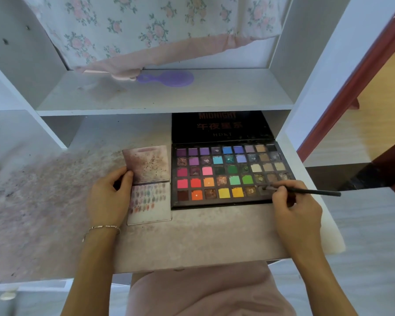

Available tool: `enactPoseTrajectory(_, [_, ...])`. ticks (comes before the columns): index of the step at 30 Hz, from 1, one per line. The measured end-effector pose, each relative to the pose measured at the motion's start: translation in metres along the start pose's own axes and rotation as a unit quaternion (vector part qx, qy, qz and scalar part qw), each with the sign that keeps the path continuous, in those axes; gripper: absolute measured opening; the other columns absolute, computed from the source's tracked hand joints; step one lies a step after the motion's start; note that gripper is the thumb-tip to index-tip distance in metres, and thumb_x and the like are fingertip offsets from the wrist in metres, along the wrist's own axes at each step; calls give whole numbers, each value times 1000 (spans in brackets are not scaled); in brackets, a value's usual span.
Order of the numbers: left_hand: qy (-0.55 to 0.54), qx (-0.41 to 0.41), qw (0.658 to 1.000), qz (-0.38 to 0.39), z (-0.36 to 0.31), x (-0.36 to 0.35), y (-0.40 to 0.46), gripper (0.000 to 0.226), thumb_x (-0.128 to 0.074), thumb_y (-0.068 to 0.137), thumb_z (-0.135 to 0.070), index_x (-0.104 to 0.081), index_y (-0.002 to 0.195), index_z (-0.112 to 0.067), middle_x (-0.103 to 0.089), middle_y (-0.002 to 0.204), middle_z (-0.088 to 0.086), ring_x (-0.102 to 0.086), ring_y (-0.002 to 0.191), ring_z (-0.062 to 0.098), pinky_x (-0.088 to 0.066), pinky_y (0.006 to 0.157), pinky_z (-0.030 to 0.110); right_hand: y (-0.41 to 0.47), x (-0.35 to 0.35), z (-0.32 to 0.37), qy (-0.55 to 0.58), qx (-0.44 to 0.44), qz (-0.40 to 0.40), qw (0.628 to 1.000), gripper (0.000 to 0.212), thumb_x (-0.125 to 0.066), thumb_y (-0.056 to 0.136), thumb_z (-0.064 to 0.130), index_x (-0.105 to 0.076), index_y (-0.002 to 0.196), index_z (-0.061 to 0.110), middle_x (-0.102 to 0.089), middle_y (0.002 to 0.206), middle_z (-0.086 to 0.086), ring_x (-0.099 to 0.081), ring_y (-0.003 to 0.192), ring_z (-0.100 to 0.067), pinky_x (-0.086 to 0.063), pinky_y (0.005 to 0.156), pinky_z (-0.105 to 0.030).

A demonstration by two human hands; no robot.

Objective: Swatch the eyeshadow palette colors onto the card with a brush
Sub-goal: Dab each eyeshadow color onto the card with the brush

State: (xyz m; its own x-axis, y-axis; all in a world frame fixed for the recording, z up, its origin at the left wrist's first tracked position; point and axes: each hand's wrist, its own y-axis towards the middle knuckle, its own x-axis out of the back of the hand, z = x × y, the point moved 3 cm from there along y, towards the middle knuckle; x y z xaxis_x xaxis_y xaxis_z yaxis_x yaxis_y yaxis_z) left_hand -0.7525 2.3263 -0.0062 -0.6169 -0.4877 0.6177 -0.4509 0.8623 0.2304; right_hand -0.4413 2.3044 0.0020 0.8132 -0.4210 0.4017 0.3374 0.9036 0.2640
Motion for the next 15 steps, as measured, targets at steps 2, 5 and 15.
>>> enactPoseTrajectory(2, [-2, -5, 1000, 3, 0, 0, 0, 23, -53, 89, -17, -67, 107, -14, -67, 90, 0, -52, 77, 11, -34, 59, 21, 0, -2, 3, -8, 3, 18, 1000, 26, -50, 85, 4, -53, 75, 28, -57, 71, 14, -53, 72, 15, -37, 58, 3])
enactPoseTrajectory(5, [4, -12, 1000, 4, 0, 0, 1, 22, -52, 89, -17, -67, 105, -16, -60, 81, -7, -50, 70, 8, -31, 55, 18, -1, -2, 2, -15, -1, 21, 1000, 31, -50, 85, 4, -50, 72, 32, -57, 70, 15, -53, 73, 15, -38, 57, 2])
enactPoseTrajectory(15, [9, -13, 1000, 13, 4, -1, 2, 24, -51, 90, -19, -66, 108, -16, -70, 96, 7, -53, 76, 14, -36, 58, 21, -2, 0, 0, -16, -8, 4, 1000, 25, -50, 86, 6, -52, 74, 28, -57, 74, 15, -56, 74, 8, -40, 54, -5])
